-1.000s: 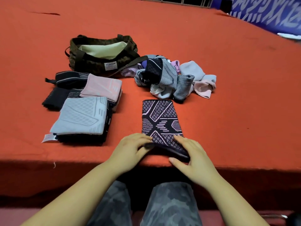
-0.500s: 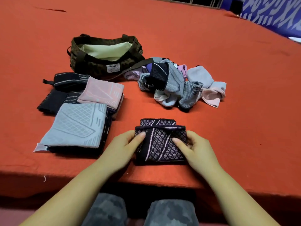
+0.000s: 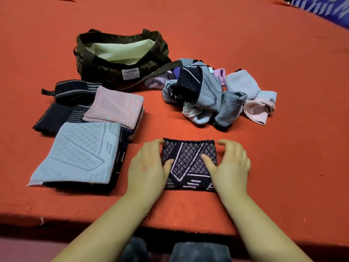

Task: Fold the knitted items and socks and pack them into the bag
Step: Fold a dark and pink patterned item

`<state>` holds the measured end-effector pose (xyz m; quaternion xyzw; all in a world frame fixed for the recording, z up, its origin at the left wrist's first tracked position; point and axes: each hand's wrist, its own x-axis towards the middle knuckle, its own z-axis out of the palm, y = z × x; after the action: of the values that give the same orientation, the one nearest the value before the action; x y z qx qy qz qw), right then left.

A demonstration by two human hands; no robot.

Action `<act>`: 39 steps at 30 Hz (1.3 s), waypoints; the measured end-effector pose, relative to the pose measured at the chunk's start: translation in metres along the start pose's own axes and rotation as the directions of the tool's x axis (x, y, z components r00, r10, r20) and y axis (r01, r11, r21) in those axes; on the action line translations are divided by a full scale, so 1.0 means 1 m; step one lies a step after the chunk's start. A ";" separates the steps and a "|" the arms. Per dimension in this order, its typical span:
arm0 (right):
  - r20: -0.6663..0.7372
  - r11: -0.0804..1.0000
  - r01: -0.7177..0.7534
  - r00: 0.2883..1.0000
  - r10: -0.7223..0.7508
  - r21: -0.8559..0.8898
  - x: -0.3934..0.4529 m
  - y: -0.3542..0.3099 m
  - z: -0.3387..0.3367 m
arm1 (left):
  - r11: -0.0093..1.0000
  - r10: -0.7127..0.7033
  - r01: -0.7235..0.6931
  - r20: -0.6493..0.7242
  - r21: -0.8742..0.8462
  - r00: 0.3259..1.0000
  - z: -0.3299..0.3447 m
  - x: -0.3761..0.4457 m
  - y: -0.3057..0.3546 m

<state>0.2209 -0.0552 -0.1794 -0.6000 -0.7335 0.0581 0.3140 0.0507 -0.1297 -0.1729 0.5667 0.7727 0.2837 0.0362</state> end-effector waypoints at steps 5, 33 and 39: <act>-0.023 0.945 0.320 0.946 -0.323 -0.072 0.004 -0.004 0.006 | 0.931 0.286 -0.298 0.087 0.210 0.954 0.008 0.005 -0.007; 0.253 0.801 -0.251 0.959 0.129 0.544 -0.015 -0.046 -0.062 | 0.925 0.216 0.052 0.633 -0.377 0.744 -0.056 0.079 0.043; 0.573 0.176 -0.600 0.799 0.185 0.780 0.006 -0.085 -0.055 | 0.725 0.113 0.155 0.338 -0.671 0.934 -0.094 0.073 0.023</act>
<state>0.1776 -0.0890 -0.0940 -0.4463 -0.4110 0.6619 0.4401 0.0092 -0.0965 -0.0640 0.5452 0.5989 0.4417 0.3859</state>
